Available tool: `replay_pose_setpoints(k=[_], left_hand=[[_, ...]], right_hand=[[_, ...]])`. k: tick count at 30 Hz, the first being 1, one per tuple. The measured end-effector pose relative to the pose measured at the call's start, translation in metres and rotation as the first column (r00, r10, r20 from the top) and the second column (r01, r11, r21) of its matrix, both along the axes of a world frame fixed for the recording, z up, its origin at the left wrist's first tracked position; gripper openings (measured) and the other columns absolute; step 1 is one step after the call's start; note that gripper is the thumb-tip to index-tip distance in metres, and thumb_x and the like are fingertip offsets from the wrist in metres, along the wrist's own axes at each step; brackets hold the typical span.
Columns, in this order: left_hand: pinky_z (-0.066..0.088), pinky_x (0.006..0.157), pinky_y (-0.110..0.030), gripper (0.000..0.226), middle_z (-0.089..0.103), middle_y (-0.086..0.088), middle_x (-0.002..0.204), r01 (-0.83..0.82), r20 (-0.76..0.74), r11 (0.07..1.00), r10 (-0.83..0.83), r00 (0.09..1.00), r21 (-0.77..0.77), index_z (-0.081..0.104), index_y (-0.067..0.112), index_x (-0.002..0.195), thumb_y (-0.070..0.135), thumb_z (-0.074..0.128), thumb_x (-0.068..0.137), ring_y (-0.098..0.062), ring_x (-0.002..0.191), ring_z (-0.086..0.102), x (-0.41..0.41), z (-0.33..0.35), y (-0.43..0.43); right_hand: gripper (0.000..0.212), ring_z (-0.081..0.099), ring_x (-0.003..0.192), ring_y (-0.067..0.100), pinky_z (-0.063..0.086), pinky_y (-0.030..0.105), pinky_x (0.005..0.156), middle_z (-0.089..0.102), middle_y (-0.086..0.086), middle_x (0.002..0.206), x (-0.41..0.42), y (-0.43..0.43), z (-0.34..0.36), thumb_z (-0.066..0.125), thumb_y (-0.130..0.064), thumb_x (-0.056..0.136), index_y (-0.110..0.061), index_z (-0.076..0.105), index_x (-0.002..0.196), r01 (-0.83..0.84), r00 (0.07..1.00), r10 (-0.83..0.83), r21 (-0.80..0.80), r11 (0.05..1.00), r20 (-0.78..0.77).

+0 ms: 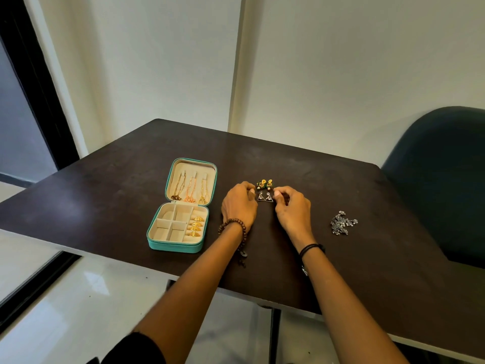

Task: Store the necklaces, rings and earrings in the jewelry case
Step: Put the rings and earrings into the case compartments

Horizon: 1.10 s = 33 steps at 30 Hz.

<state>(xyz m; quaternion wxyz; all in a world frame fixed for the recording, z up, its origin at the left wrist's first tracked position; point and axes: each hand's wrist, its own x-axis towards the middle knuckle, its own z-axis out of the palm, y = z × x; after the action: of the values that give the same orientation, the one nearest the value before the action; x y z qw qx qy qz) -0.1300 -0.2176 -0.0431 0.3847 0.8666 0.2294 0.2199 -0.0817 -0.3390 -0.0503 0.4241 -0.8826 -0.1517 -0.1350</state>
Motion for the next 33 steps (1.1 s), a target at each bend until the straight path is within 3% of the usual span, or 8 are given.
replay_pose_setpoints(k=[3, 9, 15, 21, 24, 28, 33], left_hand=[[0.040, 0.080, -0.026, 0.021, 0.067, 0.001, 0.116, -0.001, 0.014, 0.999, 0.002, 1.000, -0.045, 0.064, 0.022, 0.117, 0.022, 0.049, 0.101, -0.017, 0.108, 0.061, -0.005, 0.001, -0.003], [0.049, 0.080, -0.027, 0.018, 0.069, 0.003, 0.104, 0.112, 0.034, 0.986, -0.109, 0.993, -0.122, 0.068, 0.023, 0.109, 0.018, 0.056, 0.097, -0.014, 0.096, 0.064, -0.015, 0.001, -0.026], [0.057, 0.086, -0.036, 0.016, 0.070, 0.004, 0.098, 0.322, 0.112, 0.932, -0.306, 0.945, -0.167, 0.069, 0.020, 0.107, 0.015, 0.060, 0.095, -0.010, 0.088, 0.065, -0.005, 0.008, -0.071], [0.056, 0.090, -0.035, 0.019, 0.070, 0.002, 0.103, 0.433, 0.106, 0.883, -0.420, 0.901, -0.181, 0.069, 0.020, 0.111, 0.014, 0.059, 0.096, -0.010, 0.092, 0.065, 0.012, 0.006, -0.105], [0.054, 0.091, -0.035, 0.022, 0.069, 0.002, 0.106, 0.481, 0.101, 0.864, -0.470, 0.877, -0.152, 0.068, 0.020, 0.115, 0.016, 0.058, 0.097, -0.011, 0.095, 0.064, 0.019, 0.002, -0.116], [0.053, 0.087, -0.034, 0.023, 0.067, 0.006, 0.115, 0.491, 0.056, 0.871, -0.490, 0.870, -0.006, 0.067, 0.028, 0.117, 0.022, 0.054, 0.099, -0.011, 0.105, 0.059, 0.029, 0.000, -0.126], [0.051, 0.081, -0.034, 0.022, 0.064, 0.014, 0.102, 0.432, -0.015, 0.897, -0.433, 0.901, 0.088, 0.067, 0.039, 0.113, 0.040, 0.050, 0.098, -0.007, 0.105, 0.055, 0.040, -0.002, -0.131]], right_hand=[[0.018, 0.060, 0.094, 0.009, 0.039, 0.014, 0.077, 0.072, 0.003, 0.105, -0.008, -0.004, 0.002, 0.058, -0.016, 0.101, -0.011, 0.073, 0.110, 0.002, 1.000, -0.002, 0.015, 1.000, -0.019], [0.015, 0.059, 0.083, 0.004, 0.041, -0.003, 0.065, 0.069, 0.002, 0.098, -0.020, -0.026, 0.008, 0.065, -0.010, 0.096, -0.010, 0.072, 0.109, -0.008, 0.999, 0.009, 0.020, 1.000, -0.044], [0.012, 0.060, 0.085, 0.005, 0.042, -0.002, 0.067, 0.069, -0.001, 0.097, -0.021, -0.064, 0.023, 0.066, -0.007, 0.094, -0.011, 0.072, 0.104, 0.048, 0.996, -0.050, 0.034, 0.998, 0.070], [0.012, 0.061, 0.086, 0.005, 0.043, 0.002, 0.062, 0.069, -0.002, 0.099, -0.010, -0.115, 0.029, 0.066, -0.009, 0.094, -0.014, 0.072, 0.103, 0.145, 0.986, -0.147, 0.036, 0.989, 0.074], [0.015, 0.060, 0.087, 0.002, 0.040, 0.003, 0.065, 0.069, -0.003, 0.103, -0.005, -0.139, 0.023, 0.064, -0.008, 0.095, -0.016, 0.072, 0.105, 0.194, 0.979, -0.195, 0.015, 0.981, 0.054], [0.017, 0.062, 0.091, 0.007, 0.043, 0.012, 0.074, 0.070, -0.001, 0.103, -0.003, -0.155, 0.006, 0.063, -0.008, 0.095, -0.018, 0.073, 0.104, 0.224, 0.972, -0.223, 0.002, 0.975, 0.076], [0.016, 0.060, 0.105, 0.014, 0.043, 0.023, 0.086, 0.069, -0.006, 0.103, 0.001, -0.156, 0.002, 0.064, -0.013, 0.094, -0.017, 0.074, 0.106, 0.189, 0.977, -0.185, -0.033, 0.981, 0.107]])
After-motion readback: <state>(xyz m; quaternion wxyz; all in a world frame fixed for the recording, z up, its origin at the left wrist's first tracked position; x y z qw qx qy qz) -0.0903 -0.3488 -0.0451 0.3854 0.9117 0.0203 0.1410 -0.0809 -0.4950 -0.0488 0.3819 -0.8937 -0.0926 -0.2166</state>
